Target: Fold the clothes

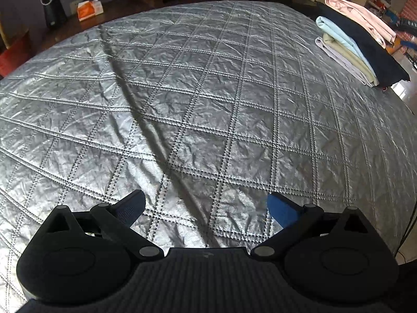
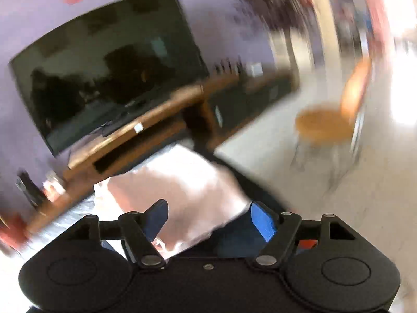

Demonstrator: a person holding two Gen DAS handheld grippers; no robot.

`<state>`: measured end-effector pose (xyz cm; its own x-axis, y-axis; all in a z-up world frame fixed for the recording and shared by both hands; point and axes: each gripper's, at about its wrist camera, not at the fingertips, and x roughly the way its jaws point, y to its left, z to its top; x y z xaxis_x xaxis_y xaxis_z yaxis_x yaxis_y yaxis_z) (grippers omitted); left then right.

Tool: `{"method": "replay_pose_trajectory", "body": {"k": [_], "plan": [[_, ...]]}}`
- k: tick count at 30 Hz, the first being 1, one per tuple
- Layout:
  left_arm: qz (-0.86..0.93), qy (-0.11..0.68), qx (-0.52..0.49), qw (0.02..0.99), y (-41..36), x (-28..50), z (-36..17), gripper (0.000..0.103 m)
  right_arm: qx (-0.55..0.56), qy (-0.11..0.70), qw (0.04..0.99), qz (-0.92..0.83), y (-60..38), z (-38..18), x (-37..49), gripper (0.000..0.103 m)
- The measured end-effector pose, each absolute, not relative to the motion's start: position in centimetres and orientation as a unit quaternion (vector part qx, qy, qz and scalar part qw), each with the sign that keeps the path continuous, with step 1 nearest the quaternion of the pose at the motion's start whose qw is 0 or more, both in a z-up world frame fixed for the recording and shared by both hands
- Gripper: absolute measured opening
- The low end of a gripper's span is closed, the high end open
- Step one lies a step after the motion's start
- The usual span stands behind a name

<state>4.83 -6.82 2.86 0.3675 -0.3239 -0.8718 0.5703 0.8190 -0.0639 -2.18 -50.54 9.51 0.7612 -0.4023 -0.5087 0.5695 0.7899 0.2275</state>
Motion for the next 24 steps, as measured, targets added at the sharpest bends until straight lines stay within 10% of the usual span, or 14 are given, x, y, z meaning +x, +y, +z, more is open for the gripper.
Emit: {"method": "replay_pose_trajectory", "body": {"k": [13, 24], "plan": [[-0.285, 0.486, 0.13, 0.816, -8.3, 4.7, 3.3, 0.101, -0.056, 0.323, 0.928, -0.175, -44.0, 9.2, 5.3, 0.049], [-0.267, 0.457, 0.107, 0.841, -7.4, 1.0, 5.6, 0.101, 0.072, 0.293, 0.936, -0.181, -41.2, 13.2, -9.4, 0.085]]}}
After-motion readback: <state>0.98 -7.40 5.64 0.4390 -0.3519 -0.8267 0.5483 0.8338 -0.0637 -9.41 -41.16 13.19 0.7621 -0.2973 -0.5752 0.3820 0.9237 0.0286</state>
